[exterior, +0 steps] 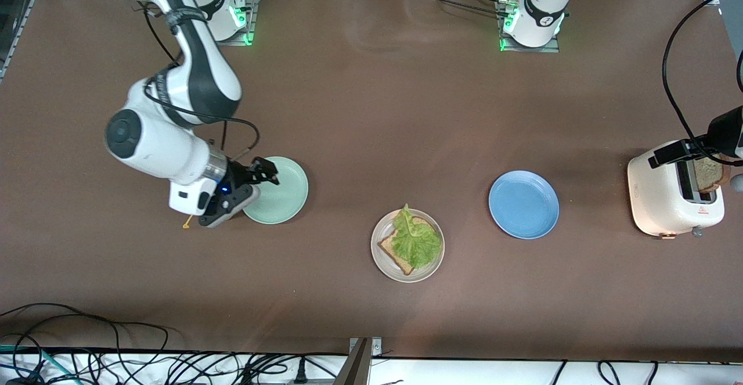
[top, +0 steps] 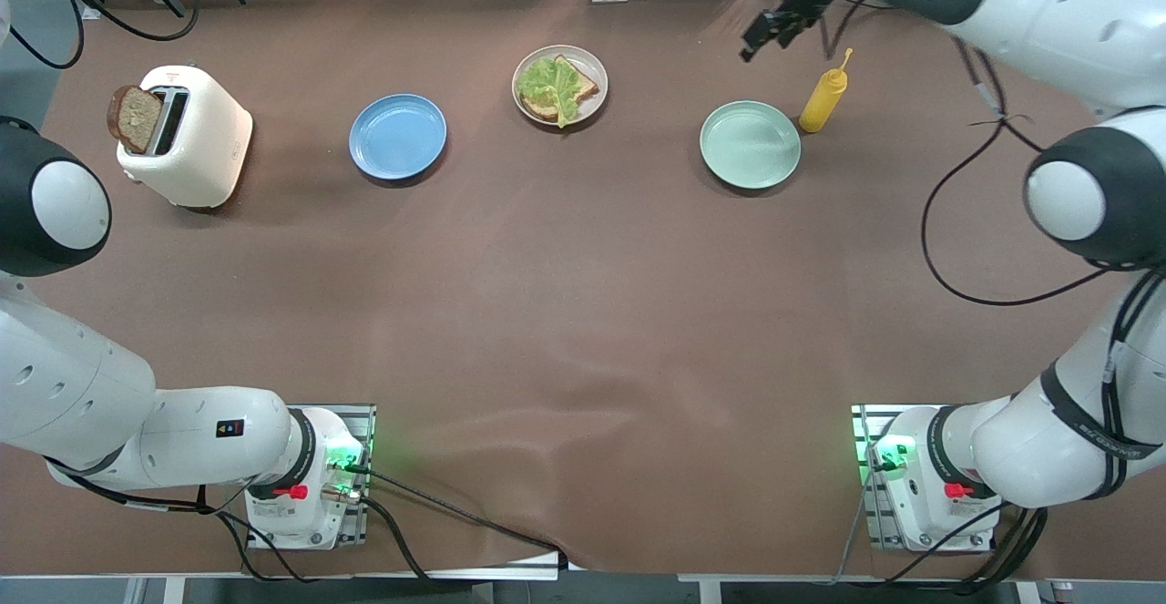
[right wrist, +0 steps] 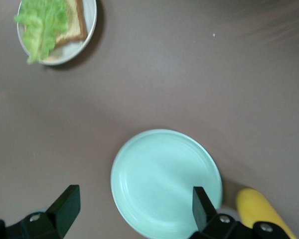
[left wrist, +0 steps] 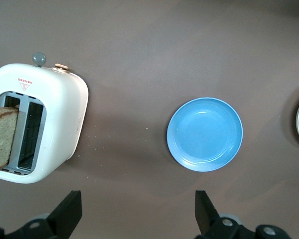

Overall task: Make sandwich on beige plate with both arms
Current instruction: 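Raise the right gripper and move it toward the yellow squeeze bottle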

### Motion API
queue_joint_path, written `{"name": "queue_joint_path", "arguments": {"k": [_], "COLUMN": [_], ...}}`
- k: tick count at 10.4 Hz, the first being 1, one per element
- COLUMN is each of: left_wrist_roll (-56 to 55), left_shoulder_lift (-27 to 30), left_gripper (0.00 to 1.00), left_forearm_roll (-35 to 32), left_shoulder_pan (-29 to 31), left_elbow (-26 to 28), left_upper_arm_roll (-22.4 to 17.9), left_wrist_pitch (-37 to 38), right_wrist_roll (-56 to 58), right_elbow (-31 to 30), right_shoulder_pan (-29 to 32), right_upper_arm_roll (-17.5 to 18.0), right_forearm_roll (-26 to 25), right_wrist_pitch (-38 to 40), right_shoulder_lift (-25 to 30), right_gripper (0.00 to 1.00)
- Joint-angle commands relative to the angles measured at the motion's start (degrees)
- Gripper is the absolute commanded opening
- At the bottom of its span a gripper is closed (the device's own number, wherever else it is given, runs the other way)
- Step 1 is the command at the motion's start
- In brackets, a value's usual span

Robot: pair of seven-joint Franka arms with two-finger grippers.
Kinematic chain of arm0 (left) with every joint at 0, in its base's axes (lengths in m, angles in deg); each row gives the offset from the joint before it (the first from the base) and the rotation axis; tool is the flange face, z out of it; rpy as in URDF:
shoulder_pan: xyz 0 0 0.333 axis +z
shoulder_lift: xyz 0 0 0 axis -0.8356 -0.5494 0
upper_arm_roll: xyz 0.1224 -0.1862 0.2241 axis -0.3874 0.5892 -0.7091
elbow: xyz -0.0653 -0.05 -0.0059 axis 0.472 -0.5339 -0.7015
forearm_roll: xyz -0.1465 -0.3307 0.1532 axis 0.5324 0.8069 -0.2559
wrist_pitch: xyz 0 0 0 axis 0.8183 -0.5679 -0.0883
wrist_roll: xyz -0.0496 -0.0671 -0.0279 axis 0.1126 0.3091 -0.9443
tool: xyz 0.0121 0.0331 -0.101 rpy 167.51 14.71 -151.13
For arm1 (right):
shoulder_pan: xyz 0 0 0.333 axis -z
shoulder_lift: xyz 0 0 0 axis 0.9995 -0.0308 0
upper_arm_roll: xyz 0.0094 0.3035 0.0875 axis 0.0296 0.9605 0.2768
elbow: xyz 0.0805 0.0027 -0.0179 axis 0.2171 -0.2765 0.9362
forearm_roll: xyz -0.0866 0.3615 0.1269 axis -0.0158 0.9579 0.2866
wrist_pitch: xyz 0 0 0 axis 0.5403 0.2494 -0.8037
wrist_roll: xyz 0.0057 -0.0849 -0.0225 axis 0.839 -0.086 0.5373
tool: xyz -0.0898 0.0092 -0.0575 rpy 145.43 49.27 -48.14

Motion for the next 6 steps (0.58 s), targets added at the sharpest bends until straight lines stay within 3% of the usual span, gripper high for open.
{"name": "queue_joint_path", "arguments": {"k": [1,6], "left_wrist_roll": [0.5,0.5], "left_shoulder_lift": [0.9,0.9], "left_gripper": [1.0,1.0], "left_forearm_roll": [-0.9,-0.9], "left_shoulder_pan": [0.0,0.0], "left_elbow": [0.7,0.8], "left_upper_arm_roll": [0.1,0.1], "left_wrist_pitch": [0.4,0.4], "right_wrist_roll": [13.3,41.3], "right_elbow": [-5.0,-5.1], "right_shoulder_pan": [8.6,19.4], "right_upper_arm_roll": [3.6,3.5], "right_forearm_roll": [-0.9,0.9], "right_wrist_pitch": [3.2,8.2], "right_shoulder_lift": [5.1,3.5], "right_gripper": [1.0,1.0]}}
